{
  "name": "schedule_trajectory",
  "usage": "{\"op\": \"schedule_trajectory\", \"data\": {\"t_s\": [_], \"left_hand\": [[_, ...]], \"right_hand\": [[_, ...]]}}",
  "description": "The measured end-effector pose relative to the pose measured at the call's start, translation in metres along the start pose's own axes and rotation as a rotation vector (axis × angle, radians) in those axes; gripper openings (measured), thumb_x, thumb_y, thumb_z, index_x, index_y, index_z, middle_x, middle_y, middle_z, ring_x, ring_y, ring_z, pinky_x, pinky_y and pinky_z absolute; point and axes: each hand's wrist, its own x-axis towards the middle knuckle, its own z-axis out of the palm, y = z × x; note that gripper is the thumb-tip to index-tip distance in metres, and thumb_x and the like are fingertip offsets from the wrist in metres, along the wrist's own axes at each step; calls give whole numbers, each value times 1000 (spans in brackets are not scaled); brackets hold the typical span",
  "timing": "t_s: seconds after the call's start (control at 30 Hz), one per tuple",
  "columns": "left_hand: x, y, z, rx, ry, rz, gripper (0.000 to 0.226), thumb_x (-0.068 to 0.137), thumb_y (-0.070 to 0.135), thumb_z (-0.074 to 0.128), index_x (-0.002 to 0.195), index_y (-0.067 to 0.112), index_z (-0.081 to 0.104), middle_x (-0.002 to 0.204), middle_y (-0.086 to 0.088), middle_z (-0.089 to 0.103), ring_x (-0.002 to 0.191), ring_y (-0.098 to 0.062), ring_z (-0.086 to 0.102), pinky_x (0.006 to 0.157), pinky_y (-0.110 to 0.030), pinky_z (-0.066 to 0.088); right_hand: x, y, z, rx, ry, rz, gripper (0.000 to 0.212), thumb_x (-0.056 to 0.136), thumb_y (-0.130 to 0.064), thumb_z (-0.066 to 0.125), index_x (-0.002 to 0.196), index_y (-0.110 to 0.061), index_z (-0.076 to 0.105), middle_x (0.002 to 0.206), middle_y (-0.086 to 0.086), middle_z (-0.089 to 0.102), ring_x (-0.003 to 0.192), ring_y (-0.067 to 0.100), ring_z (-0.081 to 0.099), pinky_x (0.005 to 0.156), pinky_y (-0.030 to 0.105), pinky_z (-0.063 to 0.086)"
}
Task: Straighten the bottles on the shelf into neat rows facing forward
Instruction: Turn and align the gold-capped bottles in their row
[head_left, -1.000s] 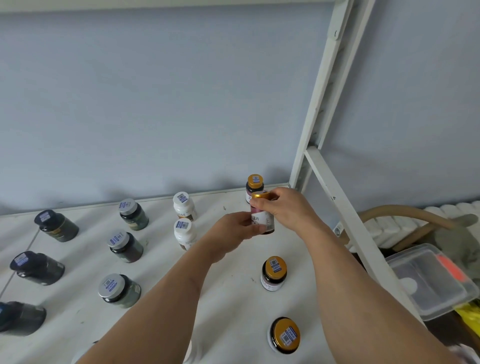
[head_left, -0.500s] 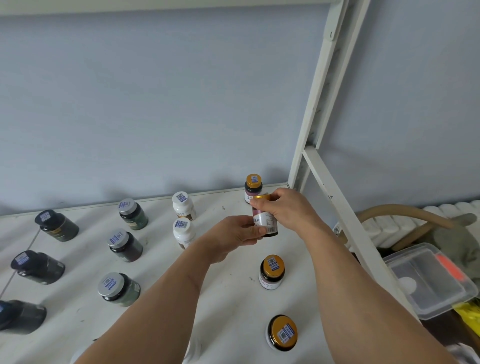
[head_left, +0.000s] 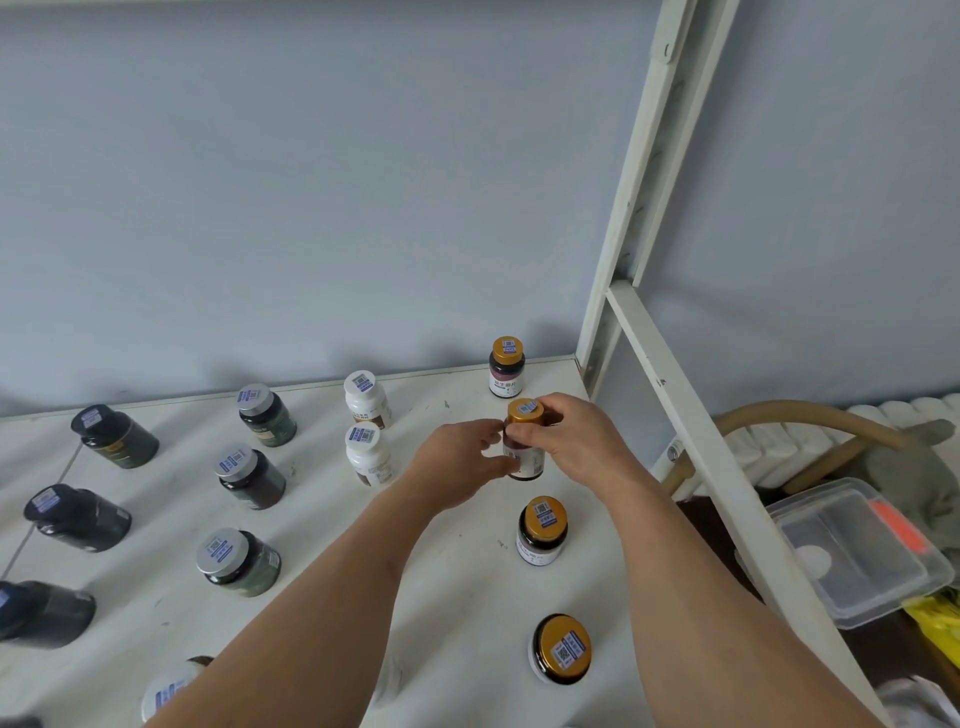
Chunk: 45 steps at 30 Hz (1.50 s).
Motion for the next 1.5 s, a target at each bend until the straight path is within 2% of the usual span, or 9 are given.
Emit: {"op": "schedule_trajectory", "data": {"t_s": [0.2,0.43,0.57,0.63,0.73,0.97,1.13,1.37,1.5], "left_hand": [[-3,0,-2,98,0,-8,59,89,39,66,142,25,46,133,4,59,119,-14,56,100,-31,47],[-4,-2,-4,91,19,-9,57,89,35,67,141,24,46,132,4,59,118,-15,56,99,-31,48],[-1,0,-9,72,40,10,56,89,34,66,141,24,47,132,3,59,119,-15,56,100,-29,46],[5,0,-15,66,46,16,56,90,34,66,141,23,46,133,3,59,120,-16,55,101,-32,45],[16,-1,-23,69,51,11,57,90,35,65,142,22,45,136,4,57,123,-16,54,103,-34,44],[45,-5,-31,41,94,-14,64,90,39,63,147,23,38,142,3,52,128,-17,49,104,-33,43],[63,-7,-27,50,74,-50,68,91,41,61,149,22,32,149,2,44,135,-18,42,109,-36,38],[72,-11,-14,-57,54,-105,68,89,39,65,148,22,35,146,2,48,130,-17,48,102,-30,41],[81,-14,-14,-128,66,-99,68,89,38,65,148,20,36,144,1,49,130,-17,48,103,-29,39]], "right_hand": [[-5,14,15,-5,-4,10,48,83,-40,74,126,-25,58,116,-6,65,102,14,58,87,25,46],[-11,19,17,23,-22,30,53,84,-34,76,130,-25,52,124,-3,62,113,18,57,97,32,46],[-9,7,7,111,-43,49,72,80,-40,77,142,-25,43,140,-5,51,129,15,48,103,33,41],[1,-4,-2,145,10,28,71,80,-45,75,142,-27,45,144,-5,48,132,11,44,107,36,39],[23,-26,-10,109,57,1,69,83,-46,73,142,-27,43,148,-4,46,135,12,42,108,37,37],[72,-41,-7,-44,-6,-13,78,85,-38,73,150,-30,30,155,-3,35,138,21,38,107,36,35],[91,-29,-2,-98,-87,14,78,86,-33,74,150,-29,31,148,1,44,134,22,43,105,34,36],[107,-17,10,-57,26,9,61,86,-31,73,138,-24,41,130,-5,55,117,17,53,89,27,39],[113,-16,13,-59,21,5,40,86,-36,71,120,-23,56,108,-4,64,102,19,61,81,30,46]]}}
